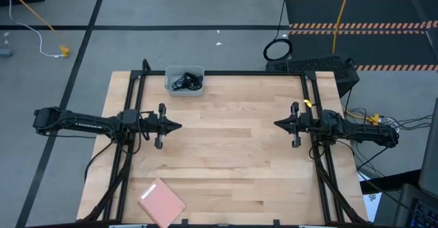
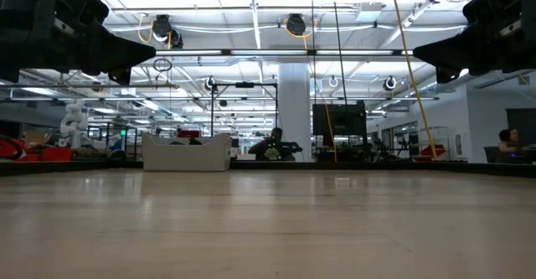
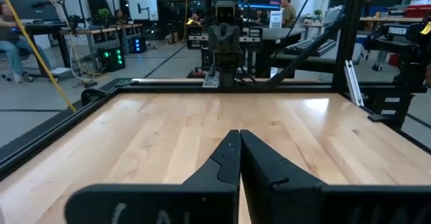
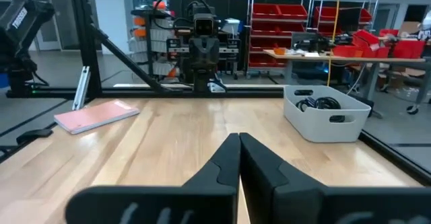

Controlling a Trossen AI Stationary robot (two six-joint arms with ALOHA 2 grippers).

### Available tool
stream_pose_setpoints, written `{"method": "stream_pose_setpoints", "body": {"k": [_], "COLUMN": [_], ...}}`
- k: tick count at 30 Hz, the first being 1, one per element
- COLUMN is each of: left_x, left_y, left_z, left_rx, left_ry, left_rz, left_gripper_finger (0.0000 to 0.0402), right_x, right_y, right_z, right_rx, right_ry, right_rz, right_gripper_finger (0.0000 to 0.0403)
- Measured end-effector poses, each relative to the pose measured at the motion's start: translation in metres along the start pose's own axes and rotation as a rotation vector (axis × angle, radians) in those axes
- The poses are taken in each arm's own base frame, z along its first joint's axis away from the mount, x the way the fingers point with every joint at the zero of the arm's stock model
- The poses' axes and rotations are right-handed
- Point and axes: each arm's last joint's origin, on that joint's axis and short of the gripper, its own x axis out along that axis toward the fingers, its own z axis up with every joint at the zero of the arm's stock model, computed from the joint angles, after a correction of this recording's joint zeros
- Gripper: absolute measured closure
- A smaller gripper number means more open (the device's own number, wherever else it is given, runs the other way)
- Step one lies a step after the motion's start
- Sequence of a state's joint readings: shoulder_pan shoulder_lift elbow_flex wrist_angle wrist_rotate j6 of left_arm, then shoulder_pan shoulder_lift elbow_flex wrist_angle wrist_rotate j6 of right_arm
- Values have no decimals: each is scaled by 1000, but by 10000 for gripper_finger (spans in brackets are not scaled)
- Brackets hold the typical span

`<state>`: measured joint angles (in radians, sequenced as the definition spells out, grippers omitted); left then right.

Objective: Pick and place USB-C Cables
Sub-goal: Return to Home Position

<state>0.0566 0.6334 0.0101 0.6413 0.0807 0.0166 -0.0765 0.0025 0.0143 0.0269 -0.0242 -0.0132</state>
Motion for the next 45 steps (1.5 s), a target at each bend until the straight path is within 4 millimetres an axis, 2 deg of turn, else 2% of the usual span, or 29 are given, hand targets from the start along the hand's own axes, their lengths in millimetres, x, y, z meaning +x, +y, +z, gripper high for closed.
{"method": "stream_pose_setpoints", "body": {"k": [13,18,25,39,45], "left_x": [0,0,0,-15,-22], "left_y": [0,-2,-5,-7,-8], "left_z": [1,-1,-5,10,9], "left_rx": [-4,-17,-35,-30,-18], "left_ry": [-8,15,49,-64,-50], "left_rz": [0,-78,-100,-109,-109], "left_gripper_finger": [392,397,398,400,400], "right_x": [0,0,0,0,0], "right_y": [0,0,0,0,0], "right_z": [-1,-1,1,2,2], "right_rx": [14,29,28,27,27], "right_ry": [6,7,-8,-18,-20], "right_rz": [-1,-1,2,1,1], "right_gripper_finger": [403,403,403,403,403]}}
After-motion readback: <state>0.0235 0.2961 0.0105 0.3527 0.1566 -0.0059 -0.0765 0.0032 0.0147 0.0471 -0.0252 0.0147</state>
